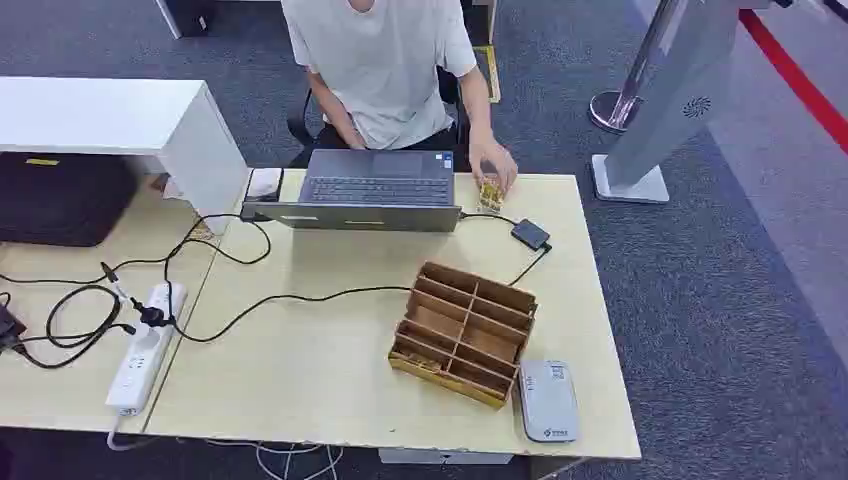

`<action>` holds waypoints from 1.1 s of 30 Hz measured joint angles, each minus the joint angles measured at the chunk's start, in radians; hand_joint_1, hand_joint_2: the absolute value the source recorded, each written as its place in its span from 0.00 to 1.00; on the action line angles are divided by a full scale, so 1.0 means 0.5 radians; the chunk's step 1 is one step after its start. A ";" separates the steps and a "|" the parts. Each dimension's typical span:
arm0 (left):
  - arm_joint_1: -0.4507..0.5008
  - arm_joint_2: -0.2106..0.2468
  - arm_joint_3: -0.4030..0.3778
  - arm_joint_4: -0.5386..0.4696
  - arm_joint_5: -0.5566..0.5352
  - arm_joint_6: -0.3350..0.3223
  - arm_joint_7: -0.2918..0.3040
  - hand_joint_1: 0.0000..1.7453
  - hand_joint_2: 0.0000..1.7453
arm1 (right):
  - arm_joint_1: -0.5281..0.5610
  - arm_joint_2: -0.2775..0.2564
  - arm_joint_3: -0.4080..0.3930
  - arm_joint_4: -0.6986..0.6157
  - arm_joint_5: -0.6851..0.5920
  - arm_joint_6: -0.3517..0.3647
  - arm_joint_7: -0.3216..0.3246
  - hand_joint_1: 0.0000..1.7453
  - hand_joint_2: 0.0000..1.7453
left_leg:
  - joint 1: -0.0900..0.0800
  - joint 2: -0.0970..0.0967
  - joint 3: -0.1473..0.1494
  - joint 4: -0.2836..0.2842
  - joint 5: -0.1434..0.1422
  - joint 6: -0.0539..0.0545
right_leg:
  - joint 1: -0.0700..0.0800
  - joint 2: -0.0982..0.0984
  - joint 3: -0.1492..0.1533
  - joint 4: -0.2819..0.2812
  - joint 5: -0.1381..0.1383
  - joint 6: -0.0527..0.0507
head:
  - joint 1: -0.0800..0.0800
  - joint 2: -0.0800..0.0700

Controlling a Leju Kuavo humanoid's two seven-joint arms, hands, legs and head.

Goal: Pass the card to the sensor for recognition and then transmit it.

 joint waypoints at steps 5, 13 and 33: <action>-0.006 0.009 0.049 0.025 -0.111 -0.078 -0.063 0.00 1.00 | 0.034 -0.329 -0.137 -0.037 -0.133 0.447 -0.026 0.00 1.00 | -0.011 -0.001 0.000 0.002 -0.003 0.006 | -0.010 -0.002 0.001 -0.002 0.000 0.003 | -0.002 0.000; -0.021 0.061 0.053 0.030 -0.152 -0.119 -0.111 0.00 1.00 | 0.027 -1.258 -0.514 -0.227 -0.105 0.836 -0.122 0.00 1.00 | -0.021 0.014 0.002 0.003 -0.008 0.018 | -0.022 0.012 0.001 -0.003 0.002 0.020 | -0.001 0.000; -0.032 0.063 0.066 0.046 -0.173 -0.213 -0.166 0.00 1.00 | -0.234 -1.809 -0.703 -0.621 -0.058 0.890 -0.233 0.00 1.00 | -0.021 0.014 0.003 0.002 -0.007 0.018 | -0.024 0.012 0.000 0.000 0.002 0.020 | -0.003 0.000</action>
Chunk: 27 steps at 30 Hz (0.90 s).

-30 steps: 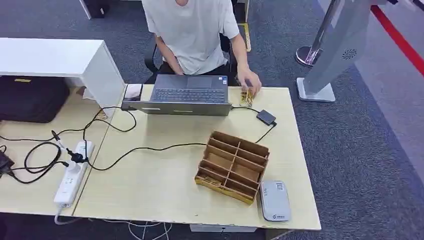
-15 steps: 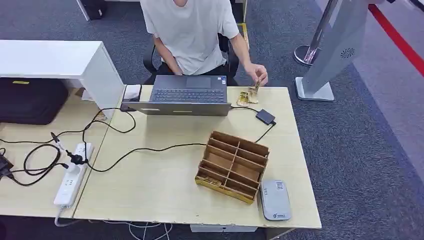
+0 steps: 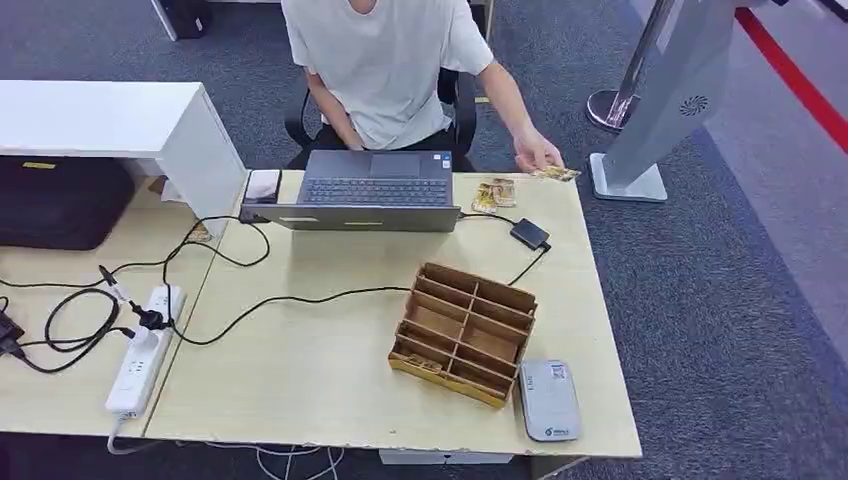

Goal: Pass the card to the sensor for recognition and then transmit it.

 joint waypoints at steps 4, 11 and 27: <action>-0.003 -0.002 -0.001 0.001 -0.035 -0.021 -0.145 0.00 1.00 | -0.072 -0.100 0.048 -0.290 -0.175 0.101 0.027 0.00 1.00 | -0.001 -0.001 0.000 0.000 0.001 0.000 | 0.000 -0.002 0.001 0.000 0.000 0.000 | -0.001 0.000; -0.007 -0.007 -0.121 0.001 -0.195 0.112 -0.621 0.00 1.00 | -0.151 -0.188 0.532 -1.040 -0.491 0.117 0.270 0.00 1.00 | 0.000 0.005 0.002 0.000 0.003 0.001 | 0.001 0.005 0.001 0.004 0.002 -0.001 | 0.002 0.000; -0.031 -0.027 -0.279 0.001 -0.269 0.076 -0.590 0.00 1.00 | -1.011 0.299 2.178 -1.249 -0.277 -0.098 0.514 0.00 1.00 | 0.008 0.000 0.001 -0.001 0.012 -0.007 | 0.011 0.002 0.000 0.007 0.006 -0.009 | 0.000 0.000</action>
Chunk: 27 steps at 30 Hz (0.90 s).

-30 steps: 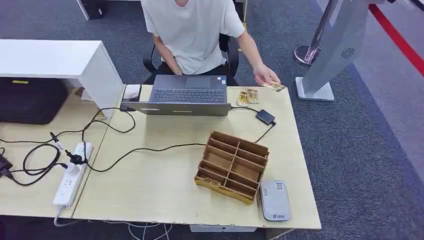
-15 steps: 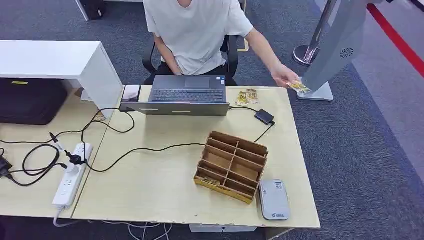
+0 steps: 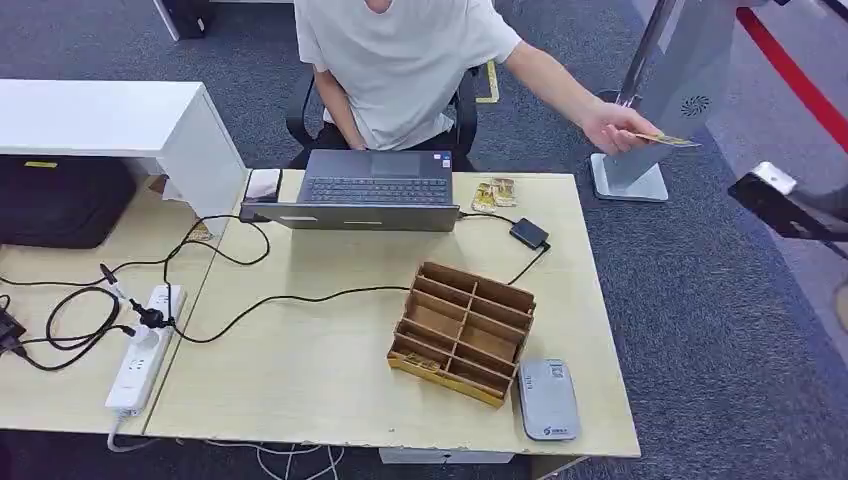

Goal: Pass the card to the sensor for recognition and then transmit it.

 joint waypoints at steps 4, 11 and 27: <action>-0.002 -0.001 -0.008 0.000 -0.002 -0.029 0.025 0.00 1.00 | -0.068 0.212 0.206 0.092 0.014 -0.023 0.012 0.00 1.00 | 0.001 -0.001 0.000 0.000 0.000 0.000 | 0.000 -0.001 -0.001 0.001 0.000 0.000 | 0.000 0.000; -0.001 -0.002 -0.014 0.000 -0.005 -0.048 0.061 0.00 1.00 | -0.153 0.426 0.404 0.185 0.060 -0.043 0.049 0.00 1.00 | 0.001 -0.006 -0.003 0.000 0.001 -0.002 | 0.000 -0.005 -0.002 0.001 0.000 -0.001 | 0.001 0.000; 0.002 -0.002 -0.019 0.014 0.007 -0.195 0.065 0.00 1.00 | -0.206 0.552 0.542 0.281 0.024 -0.043 0.034 1.00 1.00 | 0.000 -0.011 -0.004 0.000 0.001 -0.002 | 0.000 -0.010 -0.002 0.000 0.000 0.000 | 0.001 0.000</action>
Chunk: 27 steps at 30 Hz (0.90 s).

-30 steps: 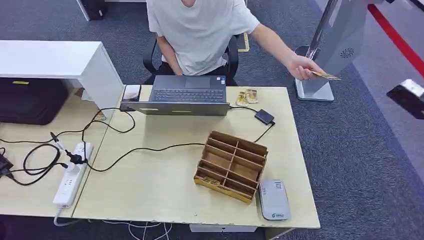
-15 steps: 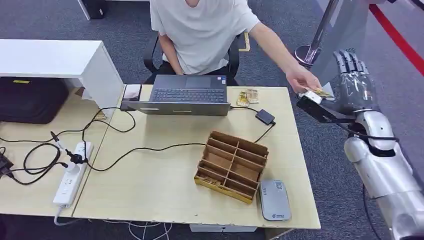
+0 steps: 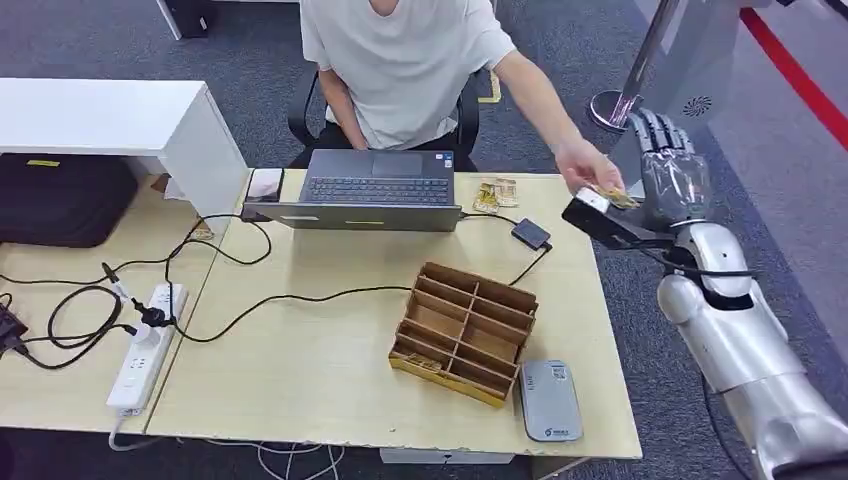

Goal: Pass the card to the sensor for recognition and then transmit it.

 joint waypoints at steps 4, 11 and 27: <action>0.001 -0.001 0.000 0.002 0.000 -0.014 0.000 0.00 1.00 | 0.001 0.002 0.015 0.000 -0.056 -0.001 -0.042 1.00 1.00 | 0.000 0.000 0.000 0.000 0.000 0.000 | 0.000 0.000 0.000 0.000 0.000 0.000 | 0.000 0.000; 0.002 -0.001 0.000 0.002 0.000 -0.015 -0.001 0.00 1.00 | 0.002 0.003 0.016 -0.001 -0.099 -0.002 -0.060 1.00 1.00 | 0.000 0.000 0.000 0.000 0.000 0.000 | 0.000 -0.001 0.000 0.000 0.000 0.000 | 0.000 0.000; 0.003 -0.004 -0.003 0.003 -0.003 -0.096 -0.031 0.00 1.00 | 0.002 0.007 0.016 -0.001 -0.138 -0.011 -0.090 1.00 1.00 | 0.000 -0.002 0.000 0.000 0.000 0.000 | 0.000 -0.002 0.000 0.000 0.000 0.000 | -0.001 0.000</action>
